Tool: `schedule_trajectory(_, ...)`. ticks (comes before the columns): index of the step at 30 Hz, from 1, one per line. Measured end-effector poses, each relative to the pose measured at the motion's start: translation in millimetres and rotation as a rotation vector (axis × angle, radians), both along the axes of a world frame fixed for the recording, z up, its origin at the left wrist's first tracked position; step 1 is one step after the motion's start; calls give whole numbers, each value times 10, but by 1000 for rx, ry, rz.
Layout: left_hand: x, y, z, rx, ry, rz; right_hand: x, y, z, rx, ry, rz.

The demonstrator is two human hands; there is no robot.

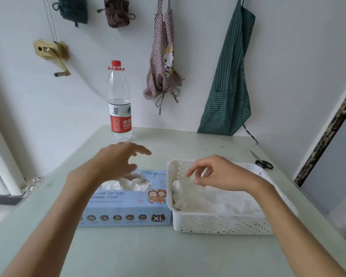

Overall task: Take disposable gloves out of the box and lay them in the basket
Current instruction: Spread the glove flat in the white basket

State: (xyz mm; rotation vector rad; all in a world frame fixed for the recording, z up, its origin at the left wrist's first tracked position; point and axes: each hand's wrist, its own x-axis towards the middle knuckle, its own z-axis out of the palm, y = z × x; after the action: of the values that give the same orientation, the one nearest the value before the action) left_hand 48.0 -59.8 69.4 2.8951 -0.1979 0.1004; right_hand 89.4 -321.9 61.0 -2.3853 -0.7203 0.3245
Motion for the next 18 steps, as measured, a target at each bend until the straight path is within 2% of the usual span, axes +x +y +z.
schedule_trajectory(2, -156, 323, -178, -40, -40, 153, -102, 345, -58, 42, -45, -14)
schedule_trajectory(4, -212, 534, -364, -49, -4, 234, -190, 695, -177, 40, -127, -23)
schedule_trajectory(7, -227, 802, -581, -111, 141, 196, -298, 1186, -342, -13, -244, -28)
schedule_trajectory(10, -250, 918, -636, -191, 246, 159, -324, 1474, -471, -26, -280, -57)
schedule_trajectory(16, -227, 1001, -673, -229, 234, 142, -249, 1837, -701, 57, -227, -135)
schedule_trajectory(18, -220, 987, -682, -230, 235, 139, -223, 1811, -733, 145, -187, -162)
